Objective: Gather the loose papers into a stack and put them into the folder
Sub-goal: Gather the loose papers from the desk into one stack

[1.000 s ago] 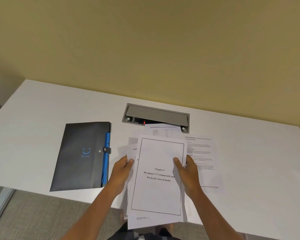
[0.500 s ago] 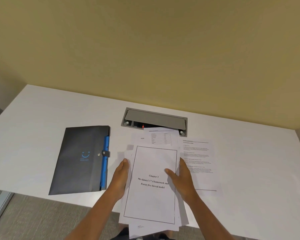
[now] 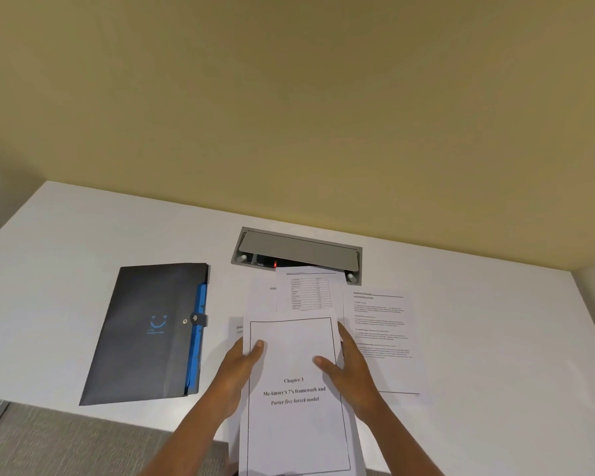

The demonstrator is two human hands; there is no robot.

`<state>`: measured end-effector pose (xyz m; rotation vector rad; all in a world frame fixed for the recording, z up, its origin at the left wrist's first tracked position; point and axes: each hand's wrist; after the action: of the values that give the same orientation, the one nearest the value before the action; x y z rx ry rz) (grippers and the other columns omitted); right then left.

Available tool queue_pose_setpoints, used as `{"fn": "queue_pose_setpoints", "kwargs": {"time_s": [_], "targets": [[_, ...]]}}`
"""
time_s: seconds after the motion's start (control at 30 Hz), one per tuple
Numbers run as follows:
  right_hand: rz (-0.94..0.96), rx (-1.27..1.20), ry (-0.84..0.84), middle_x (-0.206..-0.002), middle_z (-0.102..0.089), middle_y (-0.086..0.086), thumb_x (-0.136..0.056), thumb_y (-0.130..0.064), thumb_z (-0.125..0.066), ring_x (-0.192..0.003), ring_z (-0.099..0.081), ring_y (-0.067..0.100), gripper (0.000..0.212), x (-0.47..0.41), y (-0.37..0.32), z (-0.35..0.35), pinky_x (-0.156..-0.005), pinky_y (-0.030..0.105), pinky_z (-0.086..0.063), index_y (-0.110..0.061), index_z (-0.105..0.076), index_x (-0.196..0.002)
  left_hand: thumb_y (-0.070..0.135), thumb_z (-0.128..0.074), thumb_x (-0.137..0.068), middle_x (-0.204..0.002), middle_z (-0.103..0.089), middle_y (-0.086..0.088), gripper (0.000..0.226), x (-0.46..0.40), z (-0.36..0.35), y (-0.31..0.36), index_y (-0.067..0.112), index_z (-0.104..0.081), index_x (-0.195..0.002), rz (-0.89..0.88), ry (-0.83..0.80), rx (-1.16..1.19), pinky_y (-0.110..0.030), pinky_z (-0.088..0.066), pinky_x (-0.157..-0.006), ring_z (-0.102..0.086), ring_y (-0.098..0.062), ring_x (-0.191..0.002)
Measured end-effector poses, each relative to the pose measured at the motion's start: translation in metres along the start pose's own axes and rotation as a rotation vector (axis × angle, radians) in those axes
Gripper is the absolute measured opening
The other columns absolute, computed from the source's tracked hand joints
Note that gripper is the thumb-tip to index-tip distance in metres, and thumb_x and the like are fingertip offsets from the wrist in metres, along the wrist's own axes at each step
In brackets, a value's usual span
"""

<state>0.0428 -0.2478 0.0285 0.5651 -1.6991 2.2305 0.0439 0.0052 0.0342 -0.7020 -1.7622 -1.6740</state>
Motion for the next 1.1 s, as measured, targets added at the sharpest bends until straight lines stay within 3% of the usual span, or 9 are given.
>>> {"fn": "queue_pose_setpoints", "kwargs": {"time_s": [0.13, 0.2, 0.27, 0.37, 0.47, 0.67, 0.83, 0.93, 1.1], "targets": [[-0.031, 0.01, -0.044, -0.135, -0.068, -0.028, -0.093, -0.035, -0.081, -0.124, -0.061, -0.013, 0.057, 0.001, 0.001, 0.009, -0.096, 0.006, -0.049, -0.052, -0.055, -0.141, 0.035, -0.068, -0.1, -0.125, -0.071, 0.016, 0.025, 0.007, 0.005, -0.009, 0.041, -0.062, -0.124, -0.037, -0.019, -0.098, -0.036, -0.05, -0.102, -0.063, -0.018, -0.126], [-0.094, 0.01, -0.017, -0.115, -0.075, -0.022, -0.091, -0.059, -0.073, -0.103, -0.071, -0.008, 0.043, -0.005, 0.001, 0.021, -0.082, 0.01, -0.053, -0.052, -0.061, -0.132, 0.031, -0.068, -0.101, -0.118, -0.072, 0.017, 0.021, 0.007, 0.007, -0.016, 0.039, -0.064, -0.12, -0.069, 0.01, -0.144, -0.033, -0.051, -0.096, -0.065, -0.016, -0.119], [-0.138, 0.016, 0.029, -0.097, -0.079, -0.008, -0.091, -0.059, -0.071, -0.08, -0.074, 0.005, 0.051, -0.016, 0.001, 0.04, -0.071, 0.024, -0.059, -0.035, -0.065, -0.136, 0.03, -0.068, -0.101, -0.117, -0.071, 0.012, 0.026, 0.008, 0.007, -0.022, 0.032, -0.062, -0.126, -0.079, 0.082, -0.163, -0.037, -0.052, -0.099, -0.065, -0.02, -0.114], [-0.131, 0.281, 0.115, -0.118, -0.073, 0.007, -0.093, -0.027, -0.082, -0.107, -0.072, 0.025, 0.061, -0.035, 0.001, 0.078, -0.09, 0.036, -0.056, -0.014, -0.057, -0.147, 0.028, -0.068, -0.1, -0.111, -0.072, 0.009, 0.027, 0.009, 0.008, -0.03, 0.029, -0.062, -0.126, -0.096, 0.186, -0.141, -0.042, -0.054, -0.097, -0.067, -0.022, -0.108], [-0.115, 0.647, 0.085, -0.158, -0.046, 0.013, -0.087, -0.031, -0.087, -0.148, -0.043, 0.032, 0.094, -0.057, 0.0, 0.12, -0.119, 0.04, -0.039, -0.006, -0.035, -0.161, 0.029, -0.068, -0.1, -0.111, -0.074, -0.001, 0.025, 0.013, 0.012, -0.038, 0.024, -0.064, -0.124, -0.069, 0.255, -0.126, -0.047, -0.056, -0.093, -0.069, -0.028, -0.105], [-0.043, 1.077, -0.014, -0.177, -0.006, 0.01, -0.077, -0.051, -0.088, -0.161, -0.014, 0.032, 0.132, -0.098, -0.004, 0.174, -0.123, 0.051, -0.035, -0.007, -0.003, -0.168, 0.023, -0.07, -0.1, -0.112, -0.08, -0.006, 0.024, 0.023, 0.023, -0.054, 0.025, -0.068, -0.124, -0.043, 0.35, -0.034, -0.056, -0.059, -0.094, -0.074, -0.034, -0.104], [-0.118, 1.229, -0.155, -0.178, 0.015, 0.007, -0.086, -0.059, -0.078, -0.165, 0.005, 0.035, 0.134, -0.109, 0.006, 0.185, -0.127, 0.063, -0.021, -0.009, 0.016, -0.167, 0.028, -0.071, -0.099, -0.092, -0.083, 0.011, 0.015, 0.029, 0.02, -0.057, 0.042, -0.069, -0.104, -0.038, 0.41, -0.018, -0.037, -0.059, -0.07, -0.075, -0.022, -0.097], [-0.111, 1.216, -0.129, -0.179, 0.008, 0.004, -0.09, -0.057, -0.074, -0.165, 0.0, 0.032, 0.125, -0.102, 0.014, 0.183, -0.126, 0.06, -0.023, -0.009, 0.012, -0.167, 0.028, -0.071, -0.099, -0.09, -0.083, 0.018, 0.015, 0.03, 0.015, -0.055, 0.041, -0.07, -0.105, -0.05, 0.395, 0.001, -0.033, -0.058, -0.07, -0.075, -0.018, -0.096], [-0.024, 1.041, 0.037, -0.159, -0.045, 0.008, -0.083, -0.039, -0.085, -0.145, -0.041, 0.034, 0.119, -0.08, 0.024, 0.174, -0.113, 0.047, -0.045, -0.016, -0.006, -0.169, 0.025, -0.072, -0.098, -0.105, -0.084, 0.003, 0.023, 0.026, 0.006, -0.051, 0.025, -0.072, -0.121, -0.056, 0.351, 0.04, -0.045, -0.062, -0.085, -0.077, -0.029, -0.105]]}}
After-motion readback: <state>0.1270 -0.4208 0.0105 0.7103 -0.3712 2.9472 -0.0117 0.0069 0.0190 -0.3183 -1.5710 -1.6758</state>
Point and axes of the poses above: each hand's wrist, its own x-axis away from the middle knuckle, its own z-axis out of the back of the hand, y = z × x
